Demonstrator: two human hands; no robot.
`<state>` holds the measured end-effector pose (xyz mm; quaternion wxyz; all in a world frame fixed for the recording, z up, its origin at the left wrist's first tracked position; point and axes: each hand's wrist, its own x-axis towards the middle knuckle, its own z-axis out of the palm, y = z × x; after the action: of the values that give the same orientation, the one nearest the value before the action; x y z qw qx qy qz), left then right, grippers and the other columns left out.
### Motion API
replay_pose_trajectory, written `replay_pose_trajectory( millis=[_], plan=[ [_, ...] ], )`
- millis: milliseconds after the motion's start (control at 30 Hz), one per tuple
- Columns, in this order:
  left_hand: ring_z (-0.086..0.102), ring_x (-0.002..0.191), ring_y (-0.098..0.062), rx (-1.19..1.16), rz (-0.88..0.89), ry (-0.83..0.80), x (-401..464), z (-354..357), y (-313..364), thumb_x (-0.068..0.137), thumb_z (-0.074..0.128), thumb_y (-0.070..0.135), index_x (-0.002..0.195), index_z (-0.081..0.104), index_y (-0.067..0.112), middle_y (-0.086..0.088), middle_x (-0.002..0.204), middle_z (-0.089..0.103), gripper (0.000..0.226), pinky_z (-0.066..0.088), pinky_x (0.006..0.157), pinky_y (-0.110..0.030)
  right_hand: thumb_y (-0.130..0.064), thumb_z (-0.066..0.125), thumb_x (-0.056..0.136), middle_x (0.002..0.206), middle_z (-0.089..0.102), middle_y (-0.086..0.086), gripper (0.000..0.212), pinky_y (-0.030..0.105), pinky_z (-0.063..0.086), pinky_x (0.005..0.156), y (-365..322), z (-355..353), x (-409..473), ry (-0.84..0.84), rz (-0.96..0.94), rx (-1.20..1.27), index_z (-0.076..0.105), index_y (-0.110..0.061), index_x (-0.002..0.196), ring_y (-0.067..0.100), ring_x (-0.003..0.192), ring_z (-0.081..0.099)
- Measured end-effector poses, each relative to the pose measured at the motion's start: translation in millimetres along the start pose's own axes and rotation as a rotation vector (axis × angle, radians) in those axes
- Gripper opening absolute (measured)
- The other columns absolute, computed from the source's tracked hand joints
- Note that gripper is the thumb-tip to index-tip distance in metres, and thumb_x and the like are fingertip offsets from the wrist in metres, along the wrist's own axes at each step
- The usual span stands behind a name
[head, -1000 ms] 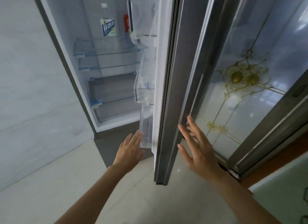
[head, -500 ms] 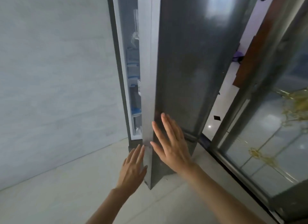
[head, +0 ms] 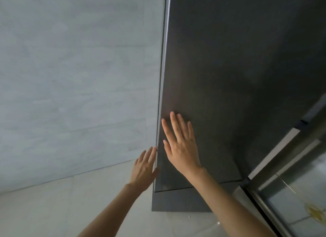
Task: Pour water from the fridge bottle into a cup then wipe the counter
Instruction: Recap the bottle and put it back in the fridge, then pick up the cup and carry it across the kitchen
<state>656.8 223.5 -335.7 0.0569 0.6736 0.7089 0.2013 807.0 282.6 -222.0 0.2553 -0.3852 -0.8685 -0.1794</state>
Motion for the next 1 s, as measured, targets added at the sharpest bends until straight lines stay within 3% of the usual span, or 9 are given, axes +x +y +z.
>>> replay_pose_trajectory(
  millis=[100,300,433,600,667,800,1000],
  plan=[
    [0.025,0.143,-0.035,0.029,-0.074,-0.019,32,4,-9,0.094,0.052,0.038,0.153,0.007,0.019,-0.007,0.158,0.023,0.077,0.030,0.112,-0.047,-0.032,0.052,0.094,0.160,0.009,0.011,0.066,0.059,0.020,0.114,14,18,31,-0.051,-0.037,-0.026,0.022,-0.017,0.151,0.030,0.147,0.006],
    [0.047,0.129,-0.039,0.055,-0.131,0.034,68,1,-13,0.088,0.062,0.037,0.147,0.015,0.020,-0.015,0.146,0.045,0.077,0.047,0.097,-0.048,-0.029,0.061,0.088,0.160,0.006,0.011,0.079,0.060,0.015,0.114,24,38,56,-0.080,-0.056,-0.050,0.017,-0.015,0.152,0.031,0.147,0.004],
    [0.053,0.125,-0.038,0.102,-0.222,0.076,62,0,-14,0.090,0.035,0.048,0.145,0.028,0.021,-0.014,0.142,0.050,0.062,0.050,0.093,-0.047,-0.036,0.047,0.094,0.159,0.006,0.015,0.066,0.058,0.015,0.115,26,36,52,-0.061,-0.132,0.047,0.021,-0.014,0.151,0.035,0.147,0.004],
    [0.054,0.123,-0.037,0.161,-0.391,0.138,29,-1,-22,0.097,0.015,0.057,0.142,0.038,0.017,-0.015,0.138,0.053,0.064,0.049,0.093,-0.047,-0.027,0.050,0.093,0.154,0.030,0.015,0.049,0.046,0.025,0.115,25,33,44,-0.012,-0.233,0.367,0.046,-0.012,0.140,0.031,0.145,0.019],
    [0.053,0.124,-0.037,0.185,-0.475,0.147,7,-2,-28,0.098,0.016,0.056,0.140,0.044,0.016,-0.015,0.138,0.053,0.065,0.048,0.094,-0.048,-0.023,0.053,0.092,0.147,0.042,0.013,0.044,0.042,0.032,0.113,17,37,40,-0.023,-0.305,0.485,0.054,-0.010,0.133,0.029,0.141,0.030],
    [0.054,0.121,-0.040,0.212,-0.692,0.160,-53,-7,-33,0.091,0.035,0.046,0.132,0.055,0.012,-0.014,0.136,0.055,0.058,0.048,0.092,-0.051,-0.028,0.042,0.093,0.133,0.057,0.012,0.039,0.043,0.042,0.106,-14,60,31,-0.185,-0.427,0.608,0.063,-0.008,0.121,0.029,0.131,0.045],
    [0.056,0.117,-0.043,0.198,-1.056,0.238,-166,-21,-16,0.089,0.037,0.044,0.129,0.058,0.010,-0.018,0.132,0.057,0.056,0.046,0.091,-0.053,-0.028,0.045,0.091,0.115,0.067,0.014,0.037,0.046,0.046,0.098,-88,84,1,-0.445,-0.564,0.689,0.068,-0.005,0.107,0.037,0.116,0.057]
  ],
)
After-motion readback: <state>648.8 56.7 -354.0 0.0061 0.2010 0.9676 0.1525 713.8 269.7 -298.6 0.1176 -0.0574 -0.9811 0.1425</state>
